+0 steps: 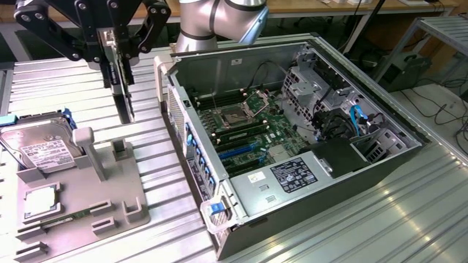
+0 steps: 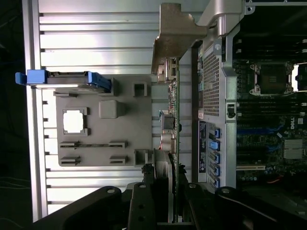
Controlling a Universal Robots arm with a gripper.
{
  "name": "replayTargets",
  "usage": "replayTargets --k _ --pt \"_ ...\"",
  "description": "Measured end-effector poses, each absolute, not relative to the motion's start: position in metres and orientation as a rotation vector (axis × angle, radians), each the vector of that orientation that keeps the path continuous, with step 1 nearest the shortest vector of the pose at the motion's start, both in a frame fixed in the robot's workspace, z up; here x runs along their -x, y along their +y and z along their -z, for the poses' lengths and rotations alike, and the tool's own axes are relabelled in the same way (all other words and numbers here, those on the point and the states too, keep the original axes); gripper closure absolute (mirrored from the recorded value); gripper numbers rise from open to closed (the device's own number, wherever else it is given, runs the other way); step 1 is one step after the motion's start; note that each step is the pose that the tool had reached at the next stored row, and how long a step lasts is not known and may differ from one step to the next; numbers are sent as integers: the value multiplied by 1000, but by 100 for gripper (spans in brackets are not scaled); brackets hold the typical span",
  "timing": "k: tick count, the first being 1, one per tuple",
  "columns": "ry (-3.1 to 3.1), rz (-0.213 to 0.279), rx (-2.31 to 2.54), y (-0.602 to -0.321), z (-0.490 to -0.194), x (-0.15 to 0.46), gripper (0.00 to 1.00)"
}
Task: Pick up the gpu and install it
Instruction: 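Pick up the gpu and move the gpu toward the slot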
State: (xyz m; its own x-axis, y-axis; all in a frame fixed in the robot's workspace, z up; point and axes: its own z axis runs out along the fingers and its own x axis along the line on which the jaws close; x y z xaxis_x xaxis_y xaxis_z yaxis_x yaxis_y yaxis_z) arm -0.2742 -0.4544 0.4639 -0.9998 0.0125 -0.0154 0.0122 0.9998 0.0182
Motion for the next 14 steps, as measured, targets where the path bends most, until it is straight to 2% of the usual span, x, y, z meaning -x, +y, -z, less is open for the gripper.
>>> replayTargets --k 14 --pt "3126 -28 -19 -454 -464 262 72"
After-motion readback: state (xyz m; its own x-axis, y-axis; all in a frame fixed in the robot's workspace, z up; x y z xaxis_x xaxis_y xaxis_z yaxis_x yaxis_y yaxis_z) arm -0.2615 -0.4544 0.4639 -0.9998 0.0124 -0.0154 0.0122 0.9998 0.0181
